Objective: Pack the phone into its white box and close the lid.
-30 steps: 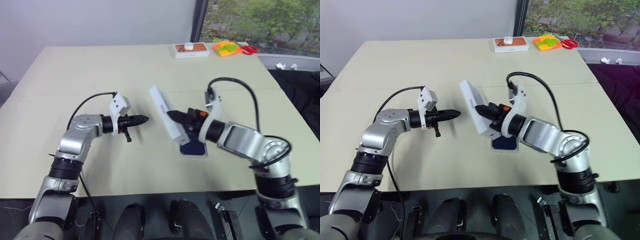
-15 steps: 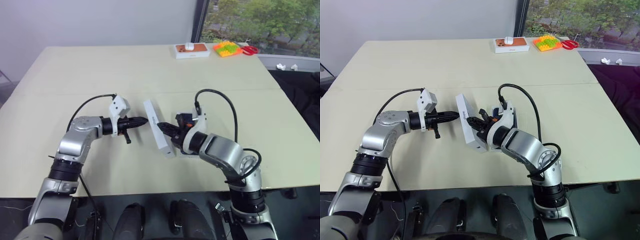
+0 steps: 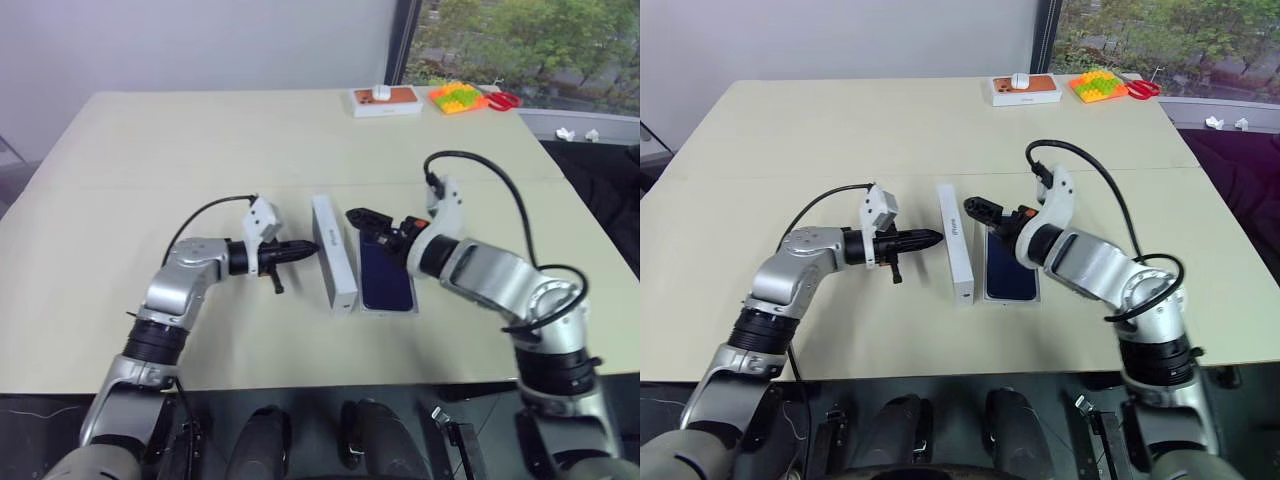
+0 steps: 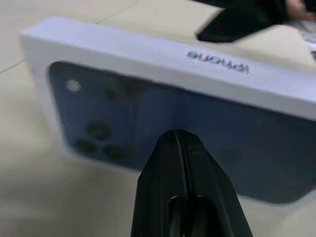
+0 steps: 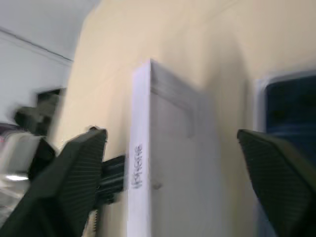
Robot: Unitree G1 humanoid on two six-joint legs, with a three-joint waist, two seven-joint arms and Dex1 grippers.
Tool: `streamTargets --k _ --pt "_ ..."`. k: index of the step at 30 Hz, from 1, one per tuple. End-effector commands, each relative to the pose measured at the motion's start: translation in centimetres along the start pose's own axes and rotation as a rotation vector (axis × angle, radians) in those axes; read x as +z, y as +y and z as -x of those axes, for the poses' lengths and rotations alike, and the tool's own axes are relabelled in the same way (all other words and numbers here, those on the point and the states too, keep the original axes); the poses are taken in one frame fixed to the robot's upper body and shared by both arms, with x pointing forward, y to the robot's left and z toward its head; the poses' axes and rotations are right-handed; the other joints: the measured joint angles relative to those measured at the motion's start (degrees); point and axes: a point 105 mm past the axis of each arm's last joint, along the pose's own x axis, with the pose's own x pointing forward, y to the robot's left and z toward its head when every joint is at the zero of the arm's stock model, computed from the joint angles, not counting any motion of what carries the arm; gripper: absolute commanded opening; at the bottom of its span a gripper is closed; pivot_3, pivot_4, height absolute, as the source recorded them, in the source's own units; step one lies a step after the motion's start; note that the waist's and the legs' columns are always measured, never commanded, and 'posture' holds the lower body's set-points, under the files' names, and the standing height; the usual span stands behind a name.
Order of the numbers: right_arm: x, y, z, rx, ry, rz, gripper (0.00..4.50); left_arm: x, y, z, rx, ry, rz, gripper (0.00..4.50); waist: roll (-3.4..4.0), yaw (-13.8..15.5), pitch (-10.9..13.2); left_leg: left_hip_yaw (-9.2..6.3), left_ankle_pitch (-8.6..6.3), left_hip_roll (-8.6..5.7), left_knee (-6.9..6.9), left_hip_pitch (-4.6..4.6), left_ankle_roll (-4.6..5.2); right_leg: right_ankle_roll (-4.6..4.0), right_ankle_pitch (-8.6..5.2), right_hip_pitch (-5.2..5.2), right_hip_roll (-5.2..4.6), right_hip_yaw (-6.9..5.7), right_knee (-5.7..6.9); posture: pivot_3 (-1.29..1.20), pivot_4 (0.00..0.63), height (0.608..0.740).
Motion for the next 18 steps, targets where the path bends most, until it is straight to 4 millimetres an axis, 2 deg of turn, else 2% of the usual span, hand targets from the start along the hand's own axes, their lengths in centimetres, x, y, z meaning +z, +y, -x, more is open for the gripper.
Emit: streamTargets --k 1,5,8,12,14,15,17,18 --pt "1.2 -0.1 0.6 0.013 -0.031 0.130 4.46 1.4 -1.4 -1.6 -0.069 -0.020 -0.064 0.00 0.00 -0.1 0.0 0.01 -0.02 0.00 0.00 0.00 0.03 0.00 0.00 0.00 0.00 0.00 -0.02 0.00 0.150 0.740" --pt "2.3 -1.1 1.2 -0.017 -0.048 0.231 4.46 2.4 -2.9 -3.9 -0.134 -0.050 -0.088 0.00 0.00 0.0 0.0 0.04 -0.06 0.01 0.00 0.00 0.11 0.00 0.00 0.00 0.01 0.01 -0.04 0.00 0.150 0.740" --pt "3.1 -2.1 1.8 -0.067 -0.060 0.307 4.46 3.5 -3.0 -4.5 -0.139 -0.085 -0.086 0.00 -0.01 0.1 0.0 0.04 -0.06 -0.01 0.01 0.00 0.11 0.01 0.00 0.00 0.01 0.01 -0.04 0.00 0.150 0.740" --pt "3.5 -3.6 2.7 -0.160 -0.035 0.507 4.46 5.5 -0.3 -2.5 -0.009 -0.161 -0.025 0.00 -0.01 -0.2 0.0 0.05 -0.07 -0.01 0.01 0.01 0.12 0.01 0.00 0.00 0.05 0.02 -0.04 0.00 0.150 0.740" --pt "3.5 -3.8 2.9 -0.171 -0.023 0.575 4.46 5.9 0.8 -1.5 0.050 -0.171 -0.001 0.00 -0.01 -0.2 0.0 0.04 -0.07 0.00 0.00 0.02 0.13 0.01 0.00 -0.01 0.08 0.01 -0.04 0.00 0.150 0.740" --pt "3.4 -3.8 3.0 -0.172 -0.016 0.605 4.23 5.9 1.3 -0.9 0.078 -0.167 0.004 0.00 -0.01 -0.2 0.0 0.03 -0.08 0.00 0.00 0.03 0.14 0.01 -0.01 0.00 0.14 0.00 -0.04 0.00 0.150 0.740" --pt "3.1 -3.7 3.1 -0.164 0.007 0.679 3.63 5.6 3.1 1.5 0.181 -0.134 0.000 0.00 -0.01 -0.3 0.0 0.01 -0.09 0.00 -0.01 0.05 0.15 0.01 -0.01 0.00 0.19 0.00 -0.04 0.00 0.150 0.740" --pt "2.9 -3.7 3.1 -0.159 0.017 0.706 3.11 5.5 3.6 2.3 0.212 -0.119 -0.003 0.00 -0.01 -0.3 0.0 0.01 -0.09 0.01 -0.02 0.05 0.16 0.01 -0.01 -0.01 0.21 0.00 -0.04 0.00 0.150 0.740"
